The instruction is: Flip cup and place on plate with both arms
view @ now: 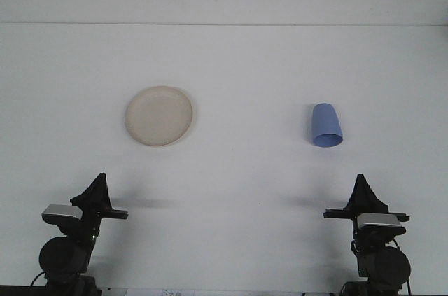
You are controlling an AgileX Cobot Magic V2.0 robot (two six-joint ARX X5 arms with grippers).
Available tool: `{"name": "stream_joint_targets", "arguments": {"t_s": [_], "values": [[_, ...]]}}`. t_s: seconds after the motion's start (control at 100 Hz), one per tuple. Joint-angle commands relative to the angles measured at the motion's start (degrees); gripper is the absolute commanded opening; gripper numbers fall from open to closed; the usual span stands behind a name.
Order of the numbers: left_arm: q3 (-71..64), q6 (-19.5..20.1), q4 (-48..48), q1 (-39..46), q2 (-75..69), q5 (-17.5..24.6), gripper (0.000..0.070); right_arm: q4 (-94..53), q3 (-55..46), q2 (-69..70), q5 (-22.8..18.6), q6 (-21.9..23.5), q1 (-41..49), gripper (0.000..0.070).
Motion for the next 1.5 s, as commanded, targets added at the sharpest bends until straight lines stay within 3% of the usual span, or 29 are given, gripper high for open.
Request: {"name": "stream_joint_targets", "arguments": {"t_s": [0.0, 0.19, 0.36, 0.67, 0.84, 0.9, 1.0, 1.05, 1.21, 1.49], "values": [[-1.1, -0.1, 0.9, 0.0, -0.1, 0.3, 0.0013, 1.4, -0.1, 0.0, 0.0, 0.4, 0.0, 0.0], [-1.1, -0.1, 0.9, 0.0, -0.1, 0.3, 0.0013, 3.8, 0.8, 0.0, -0.5, 0.4, 0.2, 0.0], [-1.1, -0.1, 0.9, 0.0, -0.1, 0.3, 0.0013, -6.6, 7.6, 2.9, -0.5, 0.6, 0.2, 0.0], [-1.1, -0.1, 0.9, 0.0, -0.1, 0.3, 0.0013, -21.1, 26.7, 23.5, -1.0, -0.2, 0.2, 0.0], [-1.1, -0.1, 0.9, 0.0, -0.1, 0.3, 0.0013, -16.7, 31.5, 31.7, -1.6, -0.2, 0.1, 0.0003], [-1.1, -0.1, 0.9, 0.0, -0.1, 0.3, 0.0013, -13.1, 31.5, 33.7, -1.6, -0.2, 0.1, 0.0095], [-1.1, -0.1, 0.9, 0.0, -0.1, 0.3, 0.0013, -9.3, 31.5, 36.7, 0.2, -0.3, 0.0, 0.0445], [-1.1, -0.1, 0.9, 0.0, -0.1, 0.3, 0.0013, -8.5, 31.5, 38.1, 2.4, -0.3, 0.0, 0.0569], [-1.1, -0.1, 0.9, 0.0, -0.1, 0.3, 0.0013, -10.0, 31.4, 42.9, 9.1, -0.2, 0.0, 0.0583], [-1.1, -0.1, 0.9, 0.0, -0.1, 0.3, 0.0013, -6.5, 29.5, 58.6, 9.0, -0.2, 0.0, 0.0583]]}}
